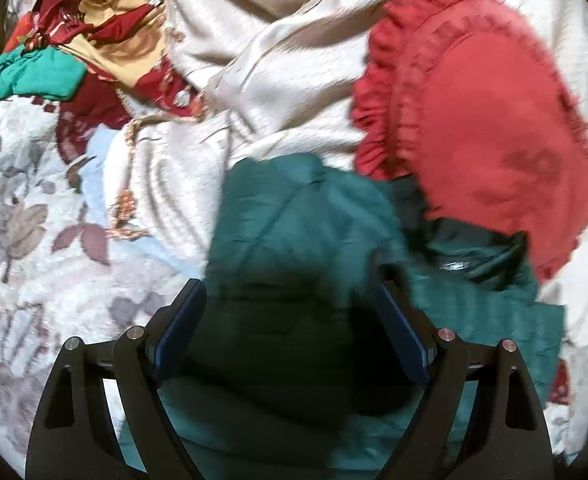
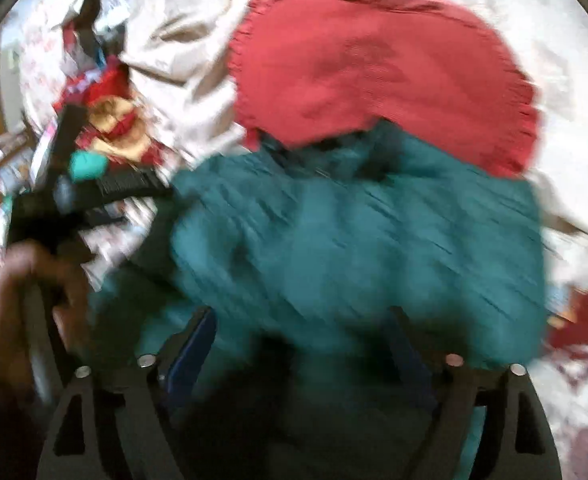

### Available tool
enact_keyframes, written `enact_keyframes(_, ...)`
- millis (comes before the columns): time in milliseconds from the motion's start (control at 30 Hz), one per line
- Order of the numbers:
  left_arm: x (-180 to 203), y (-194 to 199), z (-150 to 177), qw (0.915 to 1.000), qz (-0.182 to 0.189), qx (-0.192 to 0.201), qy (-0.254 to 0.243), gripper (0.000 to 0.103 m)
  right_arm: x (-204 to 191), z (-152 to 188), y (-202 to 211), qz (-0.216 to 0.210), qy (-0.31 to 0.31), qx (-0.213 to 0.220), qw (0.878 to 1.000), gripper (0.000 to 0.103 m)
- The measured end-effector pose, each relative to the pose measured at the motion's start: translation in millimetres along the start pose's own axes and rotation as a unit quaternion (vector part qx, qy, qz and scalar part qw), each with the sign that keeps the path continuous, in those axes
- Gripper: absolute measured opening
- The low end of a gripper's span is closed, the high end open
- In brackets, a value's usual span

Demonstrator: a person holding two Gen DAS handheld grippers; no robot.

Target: Fold large clothes

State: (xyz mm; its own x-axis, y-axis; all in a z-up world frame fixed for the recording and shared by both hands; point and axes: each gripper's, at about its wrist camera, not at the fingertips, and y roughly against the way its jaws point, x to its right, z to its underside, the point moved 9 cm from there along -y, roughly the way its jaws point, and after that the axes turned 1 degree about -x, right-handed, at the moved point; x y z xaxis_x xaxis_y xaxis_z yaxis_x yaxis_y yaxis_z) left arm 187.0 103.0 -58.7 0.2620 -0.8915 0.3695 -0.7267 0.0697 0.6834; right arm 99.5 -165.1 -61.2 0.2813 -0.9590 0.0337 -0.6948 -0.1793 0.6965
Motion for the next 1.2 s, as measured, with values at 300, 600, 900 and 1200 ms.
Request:
enact_keyframes(300, 48.3, -42.4, 51.3, 0.9903, 0.067, -0.107, -0.059, 0.086, 66.6, 75.5, -33.2, 0.043, -0.165, -0.113, 0.979, 0.103)
enact_keyframes(600, 64.1, -34.3, 55.4, 0.983, 0.135, -0.112, -0.053, 0.019, 58.8, 72.9, -41.8, 0.062, -0.138, -0.11, 0.982, 0.103)
enact_keyframes(900, 13.2, 10.7, -2.9, 0.9979, 0.057, 0.002, -0.03, 0.017, 61.9, 77.3, -39.2, 0.063, -0.137, -0.105, 0.983, 0.103)
enact_keyframes(1200, -10.7, -11.6, 4.4, 0.9984, -0.042, -0.031, -0.024, 0.046, 59.1, 80.3, -36.9, 0.052, -0.133, -0.125, 0.982, 0.103)
